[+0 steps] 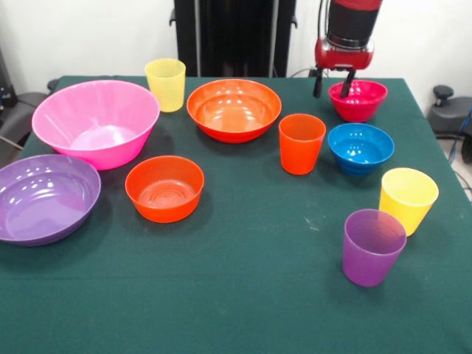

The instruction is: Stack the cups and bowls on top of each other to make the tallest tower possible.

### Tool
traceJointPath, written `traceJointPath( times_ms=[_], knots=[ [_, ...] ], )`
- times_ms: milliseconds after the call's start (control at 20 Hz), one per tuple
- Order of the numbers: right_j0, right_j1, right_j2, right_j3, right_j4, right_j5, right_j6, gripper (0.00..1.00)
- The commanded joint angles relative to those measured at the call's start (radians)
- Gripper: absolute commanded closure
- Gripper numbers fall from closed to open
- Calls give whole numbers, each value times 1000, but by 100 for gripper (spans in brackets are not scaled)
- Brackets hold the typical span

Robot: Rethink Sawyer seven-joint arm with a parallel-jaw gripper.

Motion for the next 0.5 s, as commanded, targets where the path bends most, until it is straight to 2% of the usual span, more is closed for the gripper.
traceJointPath(
  times_ms=[50,500],
  knots=[
    [25,92,86,-87,1,-92,186,0],
    [45,110,90,-104,32,-100,192,0]
  ],
)
